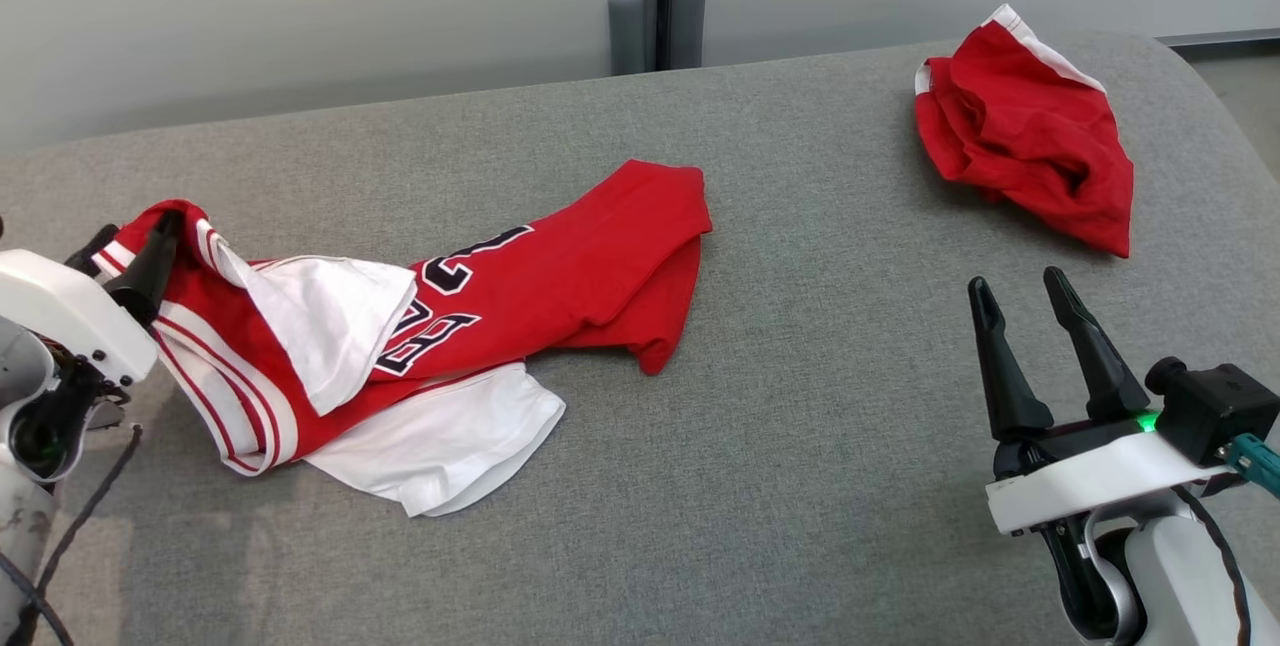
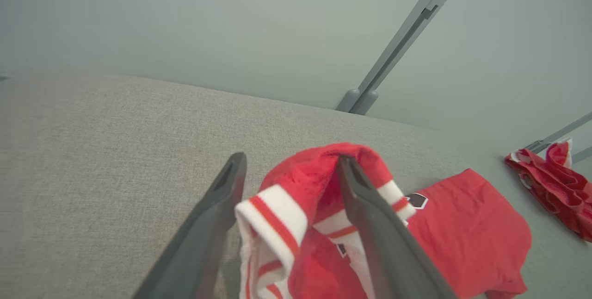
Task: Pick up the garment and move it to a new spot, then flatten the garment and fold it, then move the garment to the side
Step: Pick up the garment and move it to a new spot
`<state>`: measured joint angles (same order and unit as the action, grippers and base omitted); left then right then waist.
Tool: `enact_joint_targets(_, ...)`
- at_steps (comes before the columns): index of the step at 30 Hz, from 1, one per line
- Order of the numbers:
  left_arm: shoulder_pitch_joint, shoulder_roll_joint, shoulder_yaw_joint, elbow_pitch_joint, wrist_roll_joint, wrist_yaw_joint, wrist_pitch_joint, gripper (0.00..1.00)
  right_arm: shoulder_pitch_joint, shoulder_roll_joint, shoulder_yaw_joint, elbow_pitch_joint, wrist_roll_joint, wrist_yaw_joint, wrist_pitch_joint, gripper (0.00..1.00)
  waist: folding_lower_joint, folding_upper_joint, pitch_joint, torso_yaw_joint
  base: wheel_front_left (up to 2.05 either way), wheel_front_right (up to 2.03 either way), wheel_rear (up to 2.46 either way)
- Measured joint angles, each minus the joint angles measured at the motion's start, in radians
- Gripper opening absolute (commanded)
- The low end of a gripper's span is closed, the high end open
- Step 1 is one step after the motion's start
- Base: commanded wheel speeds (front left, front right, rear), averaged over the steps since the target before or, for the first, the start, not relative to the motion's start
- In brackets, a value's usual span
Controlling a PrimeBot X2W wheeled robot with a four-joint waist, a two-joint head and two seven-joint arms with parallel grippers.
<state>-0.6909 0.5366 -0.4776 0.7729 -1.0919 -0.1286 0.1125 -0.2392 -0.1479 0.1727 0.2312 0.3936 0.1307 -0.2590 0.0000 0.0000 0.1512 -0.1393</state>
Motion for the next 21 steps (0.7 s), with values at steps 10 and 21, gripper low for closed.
enact_joint_targets(10, -0.006, 0.072, -0.041, -0.101, 0.034, -0.001, -0.072, 1.00, 0.020, -0.002, -0.001, 0.008, 0.001, 0.000, 0.000, 1.00, 0.0000, 0.0000, -0.019, 0.031, 0.00, 0.00, 0.00)
enact_joint_targets(21, 0.174, 0.103, -0.051, -0.402, 0.102, 0.116, -0.207, 1.00, 0.061, -0.008, 0.000, 0.011, 0.002, 0.000, 0.000, 1.00, 0.0000, 0.0000, -0.047, 0.089, 0.00, 0.00, 0.00)
